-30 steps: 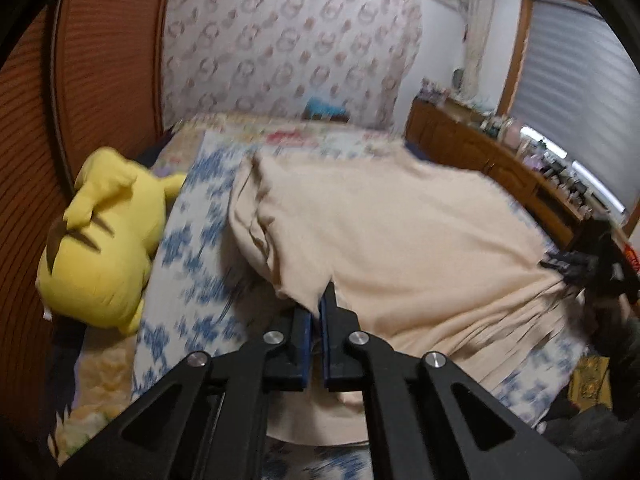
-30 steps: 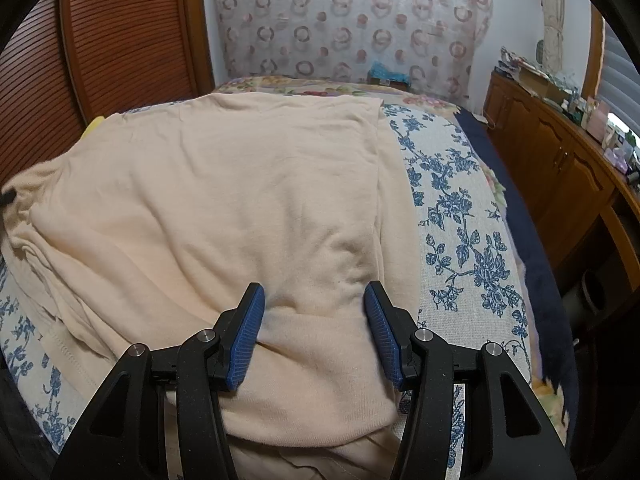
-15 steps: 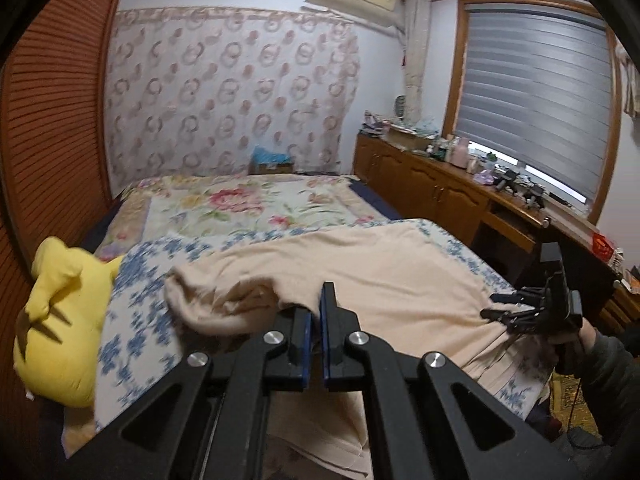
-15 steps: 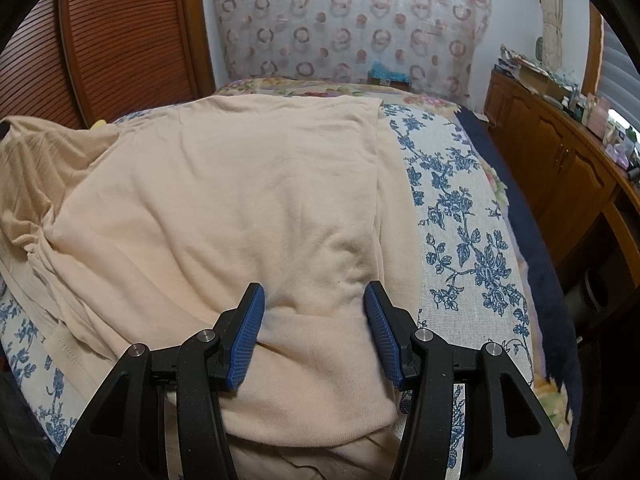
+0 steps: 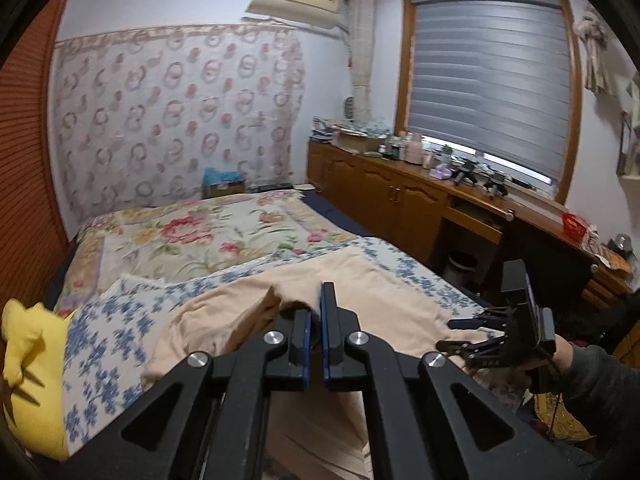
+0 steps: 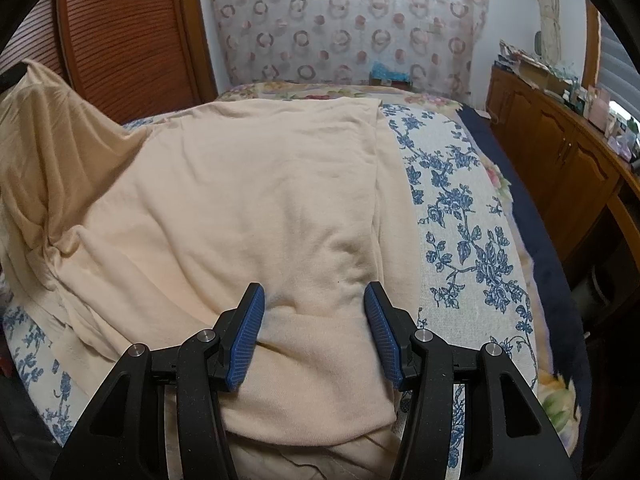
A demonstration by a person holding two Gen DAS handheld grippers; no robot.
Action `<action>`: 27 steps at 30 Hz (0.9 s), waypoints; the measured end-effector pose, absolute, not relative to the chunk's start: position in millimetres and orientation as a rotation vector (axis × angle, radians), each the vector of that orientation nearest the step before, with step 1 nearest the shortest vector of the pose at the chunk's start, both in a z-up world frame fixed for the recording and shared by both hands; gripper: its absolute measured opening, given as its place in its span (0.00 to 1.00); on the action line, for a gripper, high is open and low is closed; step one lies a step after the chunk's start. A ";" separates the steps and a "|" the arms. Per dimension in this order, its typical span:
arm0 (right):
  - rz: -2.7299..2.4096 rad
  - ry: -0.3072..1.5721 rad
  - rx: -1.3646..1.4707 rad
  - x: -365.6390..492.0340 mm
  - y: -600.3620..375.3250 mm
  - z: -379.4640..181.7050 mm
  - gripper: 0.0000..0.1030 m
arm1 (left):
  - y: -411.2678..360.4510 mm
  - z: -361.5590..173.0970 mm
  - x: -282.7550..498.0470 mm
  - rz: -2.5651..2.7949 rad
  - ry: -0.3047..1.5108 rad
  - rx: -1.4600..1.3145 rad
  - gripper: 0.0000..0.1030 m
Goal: Fold small clothes
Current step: 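Open the left gripper and withdraw it from the shirt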
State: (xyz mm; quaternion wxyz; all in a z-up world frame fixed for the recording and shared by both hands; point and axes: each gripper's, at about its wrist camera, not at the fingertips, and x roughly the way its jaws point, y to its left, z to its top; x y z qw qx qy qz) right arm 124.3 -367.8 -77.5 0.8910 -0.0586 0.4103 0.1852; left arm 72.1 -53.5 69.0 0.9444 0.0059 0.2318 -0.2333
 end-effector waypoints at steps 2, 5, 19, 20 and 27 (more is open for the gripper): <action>0.385 0.858 -0.114 124.0 -369.1 -75.3 0.51 | -67.3 72.9 73.8 -0.502 0.470 0.027 0.00; 0.361 0.826 -0.099 115.9 -374.9 -63.9 0.51 | -84.4 77.5 76.5 -0.533 0.469 0.047 0.00; 0.352 0.704 -0.061 84.6 -383.5 -7.2 0.51 | -137.1 64.9 78.5 -0.637 0.555 0.091 0.28; 0.359 0.704 -0.065 84.8 -381.0 -6.4 0.51 | -131.9 63.6 76.9 -0.621 0.555 0.089 0.30; 0.463 0.720 -0.105 98.2 -344.5 -9.3 0.51 | -88.0 43.8 72.2 -0.507 0.569 0.063 0.36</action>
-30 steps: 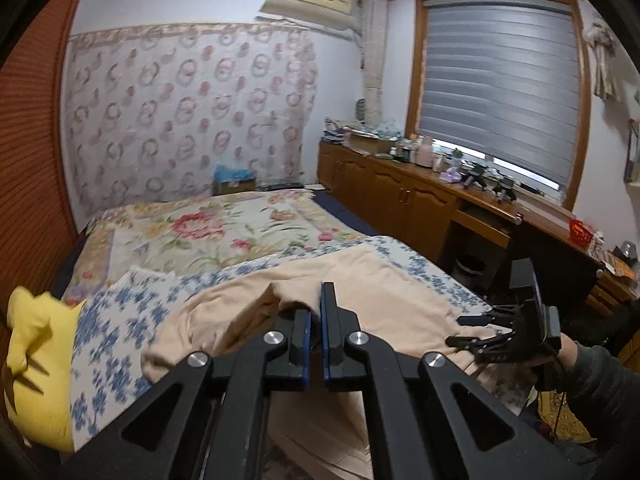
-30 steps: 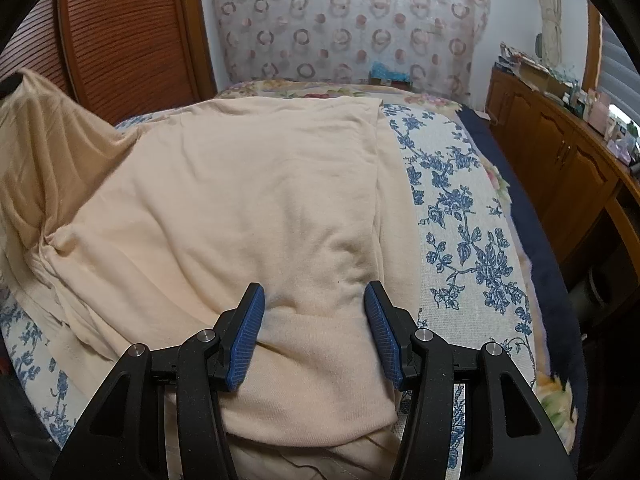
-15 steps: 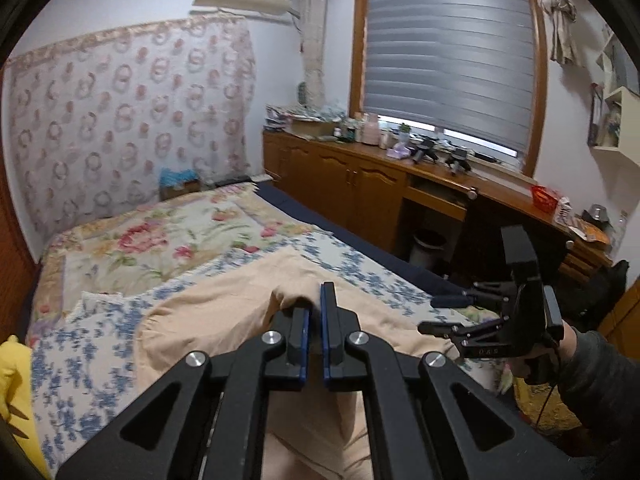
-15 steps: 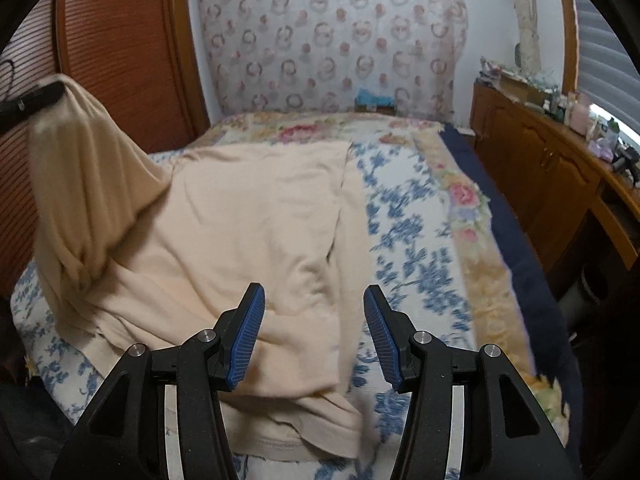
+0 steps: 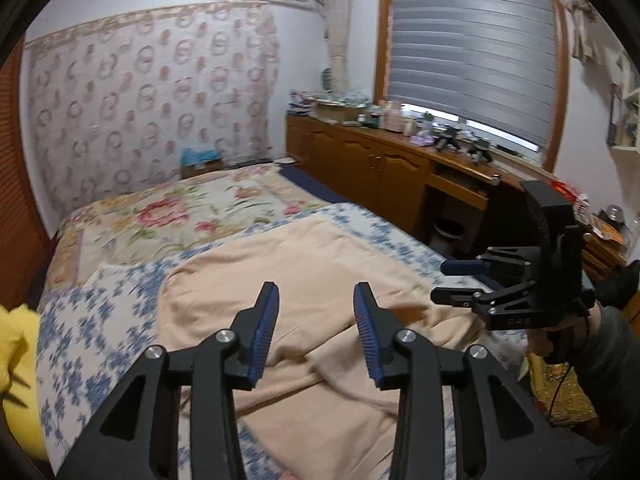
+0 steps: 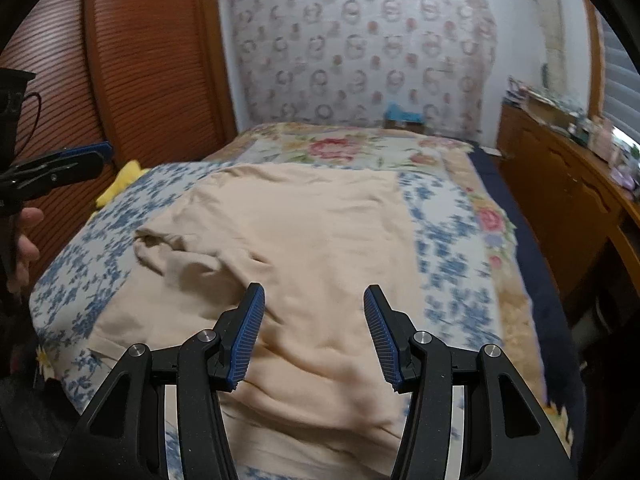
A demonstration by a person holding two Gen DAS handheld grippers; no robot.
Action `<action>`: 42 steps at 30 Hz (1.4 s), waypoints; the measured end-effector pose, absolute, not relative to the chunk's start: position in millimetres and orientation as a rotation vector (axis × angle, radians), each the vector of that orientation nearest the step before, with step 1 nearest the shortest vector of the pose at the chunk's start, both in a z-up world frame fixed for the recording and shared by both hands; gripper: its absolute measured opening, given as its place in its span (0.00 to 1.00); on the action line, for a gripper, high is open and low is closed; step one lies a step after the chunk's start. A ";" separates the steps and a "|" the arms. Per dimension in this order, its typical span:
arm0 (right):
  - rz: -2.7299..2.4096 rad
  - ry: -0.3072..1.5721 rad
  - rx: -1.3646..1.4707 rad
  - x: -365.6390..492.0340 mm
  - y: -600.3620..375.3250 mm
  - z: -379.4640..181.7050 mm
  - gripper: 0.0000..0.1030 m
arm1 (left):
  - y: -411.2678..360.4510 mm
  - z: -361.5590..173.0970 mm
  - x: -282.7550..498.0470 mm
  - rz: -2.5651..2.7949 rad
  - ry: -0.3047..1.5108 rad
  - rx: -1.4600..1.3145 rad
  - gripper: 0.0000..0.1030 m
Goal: Fold small clothes
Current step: 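Grasp the peach shirt edge with the right gripper and lift it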
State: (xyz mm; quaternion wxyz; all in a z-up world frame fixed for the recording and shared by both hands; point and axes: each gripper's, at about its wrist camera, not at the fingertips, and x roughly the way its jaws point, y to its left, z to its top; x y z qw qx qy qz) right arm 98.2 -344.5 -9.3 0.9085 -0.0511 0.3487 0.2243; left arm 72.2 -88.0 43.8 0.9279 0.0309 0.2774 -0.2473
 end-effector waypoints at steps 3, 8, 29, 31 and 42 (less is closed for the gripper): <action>0.509 0.730 -0.125 106.8 -324.8 -13.5 0.51 | -68.0 31.1 69.3 -0.451 0.577 0.059 0.37; 0.549 0.724 -0.139 119.4 -300.4 -12.0 0.55 | -36.5 6.4 66.6 -0.375 0.608 0.030 0.38; 0.919 0.851 -0.318 167.9 -121.8 -39.1 0.55 | 65.7 -6.4 49.3 -0.149 0.587 -0.048 0.40; 0.931 0.870 -0.341 169.9 -109.3 -46.9 0.55 | 69.6 -6.7 47.6 -0.132 0.585 -0.040 0.40; 0.941 0.947 -0.410 177.8 -81.2 -79.8 0.55 | 86.4 -13.5 43.4 -0.103 0.580 -0.060 0.42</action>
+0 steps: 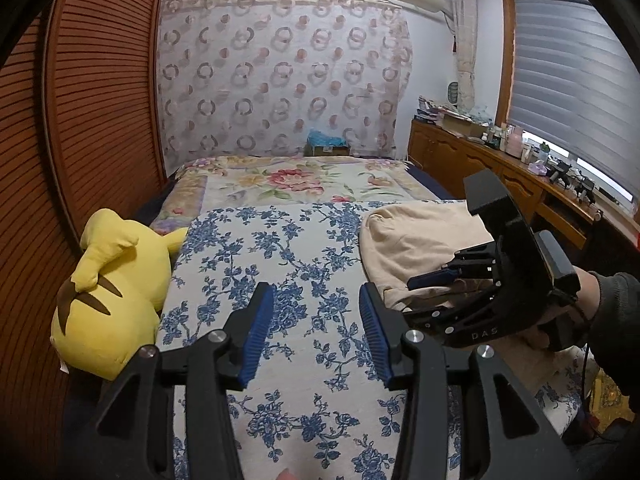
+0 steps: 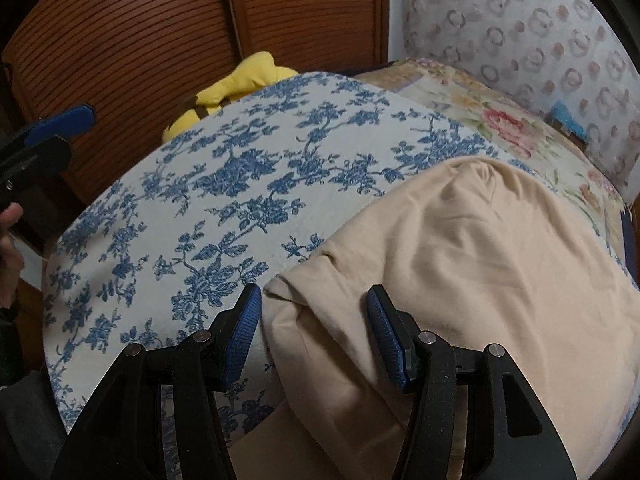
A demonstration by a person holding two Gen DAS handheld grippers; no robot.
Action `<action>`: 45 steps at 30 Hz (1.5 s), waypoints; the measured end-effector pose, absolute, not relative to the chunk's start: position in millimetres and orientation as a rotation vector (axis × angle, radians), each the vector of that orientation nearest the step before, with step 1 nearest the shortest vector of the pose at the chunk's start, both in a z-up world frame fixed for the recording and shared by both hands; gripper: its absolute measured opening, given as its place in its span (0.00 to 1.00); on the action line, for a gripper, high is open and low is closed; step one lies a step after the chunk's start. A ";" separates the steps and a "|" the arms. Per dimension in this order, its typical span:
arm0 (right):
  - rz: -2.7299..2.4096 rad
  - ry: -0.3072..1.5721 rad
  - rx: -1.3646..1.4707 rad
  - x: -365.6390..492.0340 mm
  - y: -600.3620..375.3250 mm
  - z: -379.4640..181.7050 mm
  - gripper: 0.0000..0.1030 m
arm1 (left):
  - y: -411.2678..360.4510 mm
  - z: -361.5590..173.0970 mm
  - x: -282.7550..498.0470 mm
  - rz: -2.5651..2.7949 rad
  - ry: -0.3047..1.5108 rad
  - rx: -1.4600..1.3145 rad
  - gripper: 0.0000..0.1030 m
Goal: Fold small clothes
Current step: 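Grasp the peach shirt edge with the right gripper and lift it, then fold the lifted edge over the shirt and open the right gripper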
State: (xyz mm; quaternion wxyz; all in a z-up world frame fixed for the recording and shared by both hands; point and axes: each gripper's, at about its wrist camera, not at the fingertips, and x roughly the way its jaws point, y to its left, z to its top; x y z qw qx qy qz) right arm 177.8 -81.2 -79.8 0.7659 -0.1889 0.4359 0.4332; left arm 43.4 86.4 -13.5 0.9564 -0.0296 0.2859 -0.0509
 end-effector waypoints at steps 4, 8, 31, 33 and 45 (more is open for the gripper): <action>0.927 0.914 -0.484 172.1 -74.8 -81.4 0.55 | 89.2 -16.6 43.2 -0.101 0.584 -0.070 0.43; 0.921 0.888 -0.498 170.8 -73.3 -83.2 0.39 | 88.8 -19.1 42.0 -0.106 0.588 -0.075 0.43; 0.223 0.807 -0.476 327.6 -284.6 -10.8 0.23 | 36.4 -29.2 39.1 -0.272 0.635 -0.073 0.45; 0.124 0.808 -0.443 332.0 -300.3 -22.5 0.39 | 30.2 -30.1 40.6 -0.283 0.645 -0.071 0.45; 0.325 0.820 -0.303 239.4 -316.5 -13.2 0.44 | -4.5 -38.8 47.2 -0.348 0.682 -0.048 0.45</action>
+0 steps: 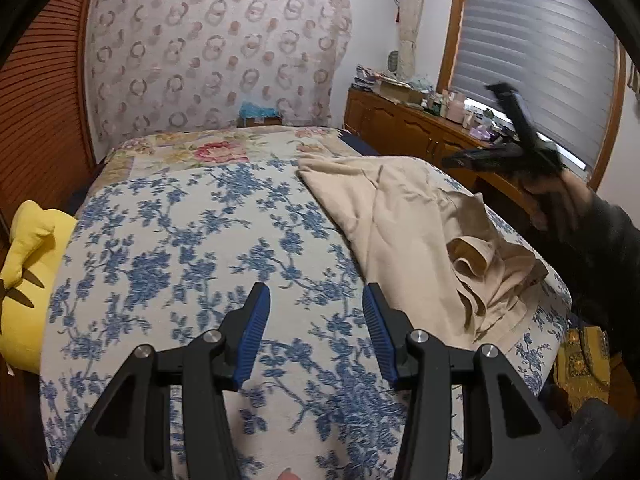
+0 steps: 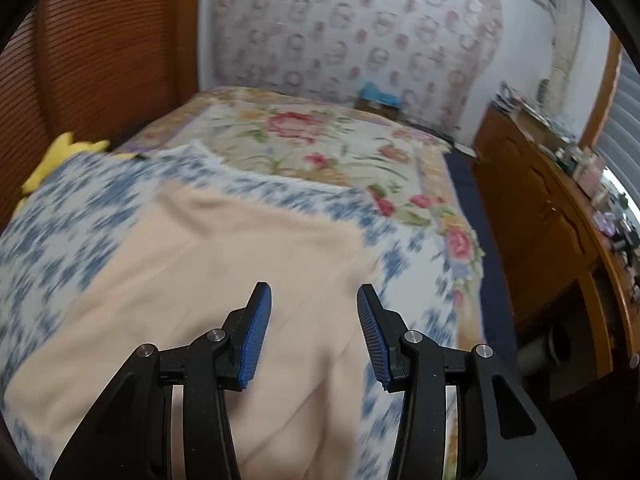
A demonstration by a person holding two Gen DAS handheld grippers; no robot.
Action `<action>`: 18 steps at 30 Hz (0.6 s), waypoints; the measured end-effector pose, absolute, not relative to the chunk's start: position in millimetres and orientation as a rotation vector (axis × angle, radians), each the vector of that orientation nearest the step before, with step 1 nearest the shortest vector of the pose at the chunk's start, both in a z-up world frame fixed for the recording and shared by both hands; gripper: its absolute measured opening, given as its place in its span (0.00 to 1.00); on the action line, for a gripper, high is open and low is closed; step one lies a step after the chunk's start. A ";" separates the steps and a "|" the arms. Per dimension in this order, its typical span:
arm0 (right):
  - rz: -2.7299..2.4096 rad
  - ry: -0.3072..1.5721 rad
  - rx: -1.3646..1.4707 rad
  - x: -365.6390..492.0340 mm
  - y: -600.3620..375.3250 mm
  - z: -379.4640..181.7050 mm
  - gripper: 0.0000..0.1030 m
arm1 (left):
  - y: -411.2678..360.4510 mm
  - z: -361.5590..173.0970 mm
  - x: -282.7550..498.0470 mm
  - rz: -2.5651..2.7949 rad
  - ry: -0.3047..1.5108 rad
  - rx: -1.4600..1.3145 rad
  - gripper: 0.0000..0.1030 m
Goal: Fold small clothes
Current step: 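Fold the lifted edge over the shirt and open the right gripper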
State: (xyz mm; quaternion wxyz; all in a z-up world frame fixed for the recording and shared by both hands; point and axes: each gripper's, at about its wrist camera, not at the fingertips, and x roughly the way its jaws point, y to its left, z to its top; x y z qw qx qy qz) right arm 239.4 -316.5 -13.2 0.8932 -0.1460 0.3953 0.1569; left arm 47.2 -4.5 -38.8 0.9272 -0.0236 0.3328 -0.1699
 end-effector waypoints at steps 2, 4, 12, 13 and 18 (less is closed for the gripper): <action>0.378 0.827 -0.294 209.8 -314.1 -14.8 0.44 | -10.0 -40.5 48.2 -0.357 0.688 -0.044 0.46; 0.427 0.834 -0.276 183.9 -310.6 -19.7 0.44 | -15.3 -42.1 48.4 -0.368 0.695 -0.043 0.46; 0.578 0.871 -0.231 124.5 -280.1 -43.6 0.44 | -32.9 -50.5 49.5 -0.397 0.732 -0.029 0.46; 0.595 0.876 -0.226 121.1 -275.1 -44.8 0.44 | -35.0 -51.8 49.1 -0.400 0.737 -0.025 0.46; 0.616 0.890 -0.245 115.2 -262.8 -52.0 0.44 | -42.0 -57.4 46.9 -0.412 0.755 -0.022 0.46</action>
